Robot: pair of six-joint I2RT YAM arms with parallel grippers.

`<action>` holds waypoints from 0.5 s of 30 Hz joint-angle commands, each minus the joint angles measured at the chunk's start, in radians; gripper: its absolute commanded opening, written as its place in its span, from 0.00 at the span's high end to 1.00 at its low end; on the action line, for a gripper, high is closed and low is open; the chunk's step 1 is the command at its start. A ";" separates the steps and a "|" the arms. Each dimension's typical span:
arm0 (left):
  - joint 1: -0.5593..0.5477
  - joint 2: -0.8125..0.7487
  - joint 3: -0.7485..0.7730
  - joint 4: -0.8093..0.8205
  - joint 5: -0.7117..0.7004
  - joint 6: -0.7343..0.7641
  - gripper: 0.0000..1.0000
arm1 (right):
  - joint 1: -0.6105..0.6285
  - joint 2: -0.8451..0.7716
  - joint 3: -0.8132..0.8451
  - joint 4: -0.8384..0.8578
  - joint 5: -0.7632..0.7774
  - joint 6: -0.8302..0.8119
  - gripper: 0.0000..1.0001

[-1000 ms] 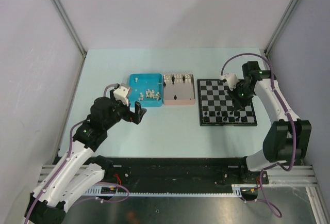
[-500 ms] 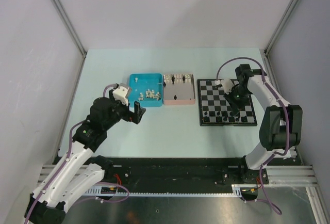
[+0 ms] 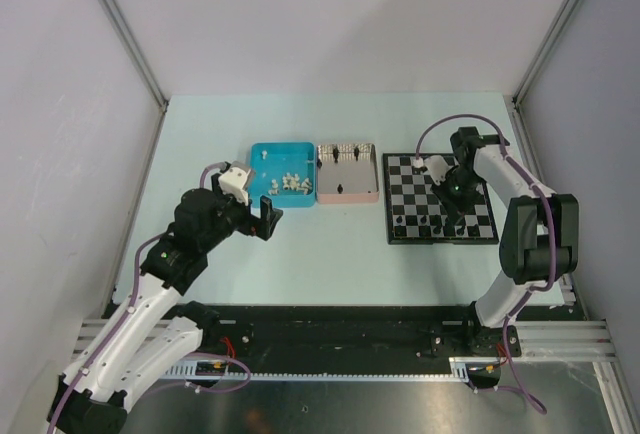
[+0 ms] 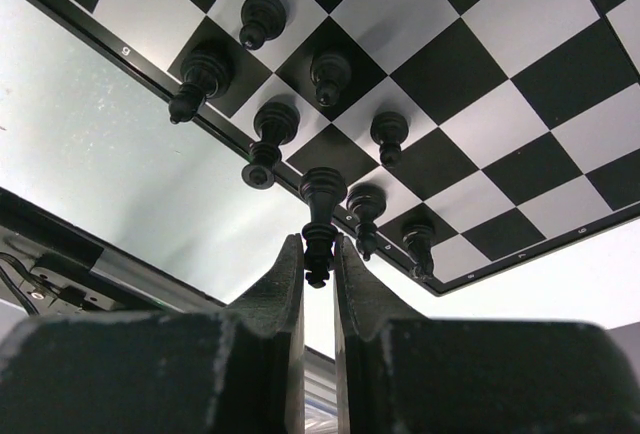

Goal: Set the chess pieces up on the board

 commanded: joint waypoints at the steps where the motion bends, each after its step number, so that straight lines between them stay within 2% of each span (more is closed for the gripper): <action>1: 0.006 -0.014 -0.006 0.004 0.000 0.039 0.00 | 0.006 0.017 -0.018 0.022 0.030 0.020 0.93; 15: 0.006 -0.014 -0.006 0.004 0.003 0.039 0.00 | 0.013 0.032 -0.042 0.044 0.041 0.035 0.89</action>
